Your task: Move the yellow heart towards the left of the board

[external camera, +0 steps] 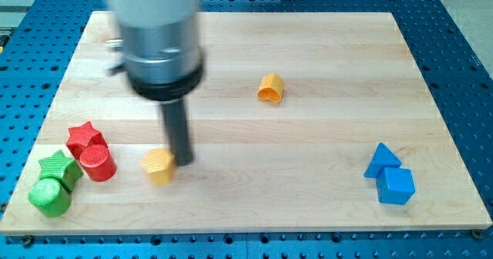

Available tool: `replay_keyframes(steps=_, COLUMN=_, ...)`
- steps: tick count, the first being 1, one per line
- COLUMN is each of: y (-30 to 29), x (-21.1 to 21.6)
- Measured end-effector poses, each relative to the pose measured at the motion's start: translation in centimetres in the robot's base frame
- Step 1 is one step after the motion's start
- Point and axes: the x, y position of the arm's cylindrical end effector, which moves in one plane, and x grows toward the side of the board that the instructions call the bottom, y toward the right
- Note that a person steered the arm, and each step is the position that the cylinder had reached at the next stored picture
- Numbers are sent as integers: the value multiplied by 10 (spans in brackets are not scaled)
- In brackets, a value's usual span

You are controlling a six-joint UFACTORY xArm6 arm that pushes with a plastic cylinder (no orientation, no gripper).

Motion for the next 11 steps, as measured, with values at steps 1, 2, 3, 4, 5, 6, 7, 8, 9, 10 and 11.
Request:
replay_keyframes(steps=1, y=11, x=30)
replay_keyframes(steps=2, y=-53, x=58)
replay_keyframes(steps=3, y=-75, x=54)
replay_keyframes(steps=4, y=-14, x=-31)
replay_keyframes(steps=5, y=81, x=-102)
replay_keyframes(steps=6, y=118, x=-103)
replay_keyframes(steps=7, y=142, x=-59)
replay_keyframes(steps=8, y=211, x=-65)
replay_keyframes(steps=9, y=218, x=-112)
replay_keyframes(steps=10, y=217, x=-117)
replay_keyframes(steps=11, y=194, x=-122)
